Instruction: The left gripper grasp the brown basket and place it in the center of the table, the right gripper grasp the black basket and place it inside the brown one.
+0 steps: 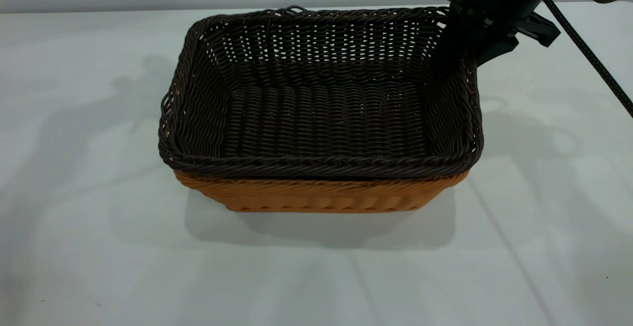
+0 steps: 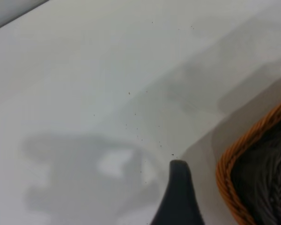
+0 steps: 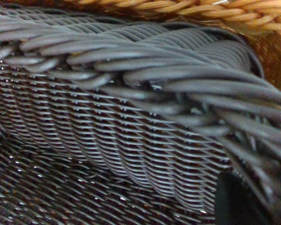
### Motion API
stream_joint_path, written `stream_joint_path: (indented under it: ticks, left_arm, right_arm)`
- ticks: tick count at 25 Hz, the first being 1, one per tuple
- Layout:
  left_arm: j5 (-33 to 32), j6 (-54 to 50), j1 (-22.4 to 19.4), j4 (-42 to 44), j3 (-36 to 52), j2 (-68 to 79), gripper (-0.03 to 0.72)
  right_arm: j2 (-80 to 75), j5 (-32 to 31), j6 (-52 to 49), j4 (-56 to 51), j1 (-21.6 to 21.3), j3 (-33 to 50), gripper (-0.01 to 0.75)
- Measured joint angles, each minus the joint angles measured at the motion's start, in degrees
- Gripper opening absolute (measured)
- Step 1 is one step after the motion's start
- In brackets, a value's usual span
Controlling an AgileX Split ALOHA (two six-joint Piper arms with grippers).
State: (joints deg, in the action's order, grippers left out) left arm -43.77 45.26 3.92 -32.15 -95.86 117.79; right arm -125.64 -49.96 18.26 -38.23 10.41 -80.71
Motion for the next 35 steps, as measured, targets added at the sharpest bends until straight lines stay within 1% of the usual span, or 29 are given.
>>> stream_joint_path:
  ticks: [2,5,7,9,11,14,16,19,22,24,27,32,35]
  left_arm:
    - [0.00,0.05,0.00,0.00,0.00,0.00,0.519]
    - [0.00,0.05,0.00,0.00,0.00,0.00,0.519]
    - [0.00,0.05,0.00,0.00,0.00,0.00,0.519]
    - [0.06,0.05,0.00,0.00,0.00,-0.12,0.519]
    - [0.24,0.10,0.00,0.06,0.00,-0.75,0.519]
    - [0.99,0.10,0.00,0.19,0.00,-4.05,0.519]
    - [1.66,0.17,0.00,0.19,0.00,-7.07,0.519]
    - [2.04,0.22,0.00,0.19,0.00,-12.07,0.519]
    - [1.16,0.10,-0.16,0.19,0.00,-16.63,0.519]
    - [-0.57,-0.87,-0.49,0.19,0.00,-19.49,0.519]
    - [-5.46,-6.09,-2.13,1.01,0.00,-23.31,0.519]
    - [-12.91,-18.64,-5.80,10.06,0.00,-30.51,0.519]
    - [-18.25,-24.59,-6.14,15.60,0.00,-35.05,0.519]
  right_arm:
    - [0.00,-0.17,0.00,-0.17,0.00,0.00,0.218]
    - [0.00,-1.69,0.00,-0.17,0.00,-0.52,0.377]
    - [0.00,-3.67,0.24,0.26,0.00,-1.98,0.494]
    - [0.00,-6.52,0.50,2.15,0.00,-4.82,0.584]
    - [0.00,-9.80,0.57,4.52,0.00,-8.29,0.644]
    - [0.07,-15.92,-0.56,7.91,0.00,-14.43,0.661]
    - [0.75,-18.14,-1.35,9.57,0.00,-18.02,0.654]
    - [4.55,-19.03,-1.66,10.32,0.00,-21.09,0.630]
    - [11.10,-19.60,-1.66,10.52,0.00,-21.71,0.610]
    - [15.83,-20.13,-1.66,10.59,0.00,-21.71,0.600]
    - [23.62,-20.71,-1.66,11.33,0.00,-21.71,0.594]
    - [38.05,-21.54,-2.04,11.46,0.00,-21.48,0.593]
    - [47.12,-21.74,-2.29,11.22,0.00,-17.38,0.593]
